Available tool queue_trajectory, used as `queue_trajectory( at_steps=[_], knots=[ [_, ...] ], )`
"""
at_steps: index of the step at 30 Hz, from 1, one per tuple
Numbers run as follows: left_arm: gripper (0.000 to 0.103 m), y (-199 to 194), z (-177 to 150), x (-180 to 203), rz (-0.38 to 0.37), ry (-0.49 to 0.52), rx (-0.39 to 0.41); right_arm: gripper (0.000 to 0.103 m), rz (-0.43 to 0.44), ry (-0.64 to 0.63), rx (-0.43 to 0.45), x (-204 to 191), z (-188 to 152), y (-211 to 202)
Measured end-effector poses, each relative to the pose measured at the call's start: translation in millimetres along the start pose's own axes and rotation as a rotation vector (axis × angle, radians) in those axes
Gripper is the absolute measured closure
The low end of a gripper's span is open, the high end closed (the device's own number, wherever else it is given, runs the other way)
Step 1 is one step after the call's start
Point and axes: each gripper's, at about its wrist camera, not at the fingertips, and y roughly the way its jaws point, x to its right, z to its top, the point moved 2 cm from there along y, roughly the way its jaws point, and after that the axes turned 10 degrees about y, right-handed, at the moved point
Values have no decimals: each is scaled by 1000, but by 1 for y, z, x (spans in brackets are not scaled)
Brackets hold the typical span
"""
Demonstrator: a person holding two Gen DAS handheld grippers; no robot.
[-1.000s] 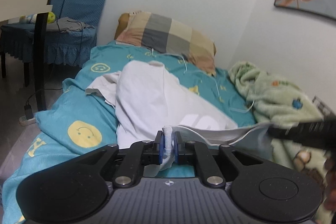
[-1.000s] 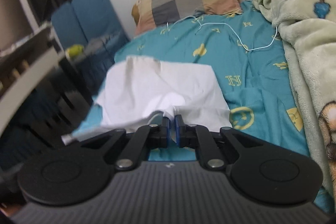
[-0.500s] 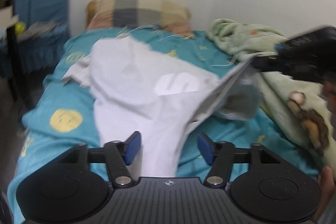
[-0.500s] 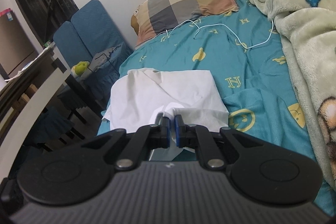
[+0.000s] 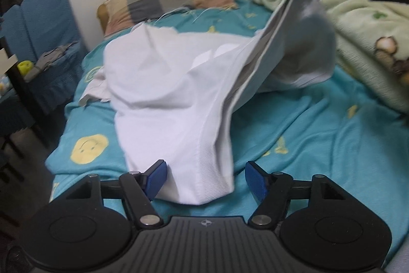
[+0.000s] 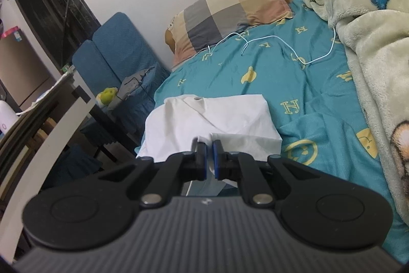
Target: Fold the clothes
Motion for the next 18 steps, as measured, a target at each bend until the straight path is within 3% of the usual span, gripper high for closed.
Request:
queue_trajectory(
  at_steps=[3, 9, 13, 18],
  knots=[
    [33, -3, -1, 0, 3, 14, 5, 95, 17, 26, 21, 2, 3, -5],
    [31, 2, -1, 23, 20, 163, -6, 95, 57, 59, 61, 3, 9, -14],
    [31, 7, 0, 39, 90, 285, 13, 95, 87, 86, 67, 5, 10, -16],
    [30, 11, -3, 61, 231, 473, 100, 95, 112, 98, 65, 4, 10, -17]
  ],
)
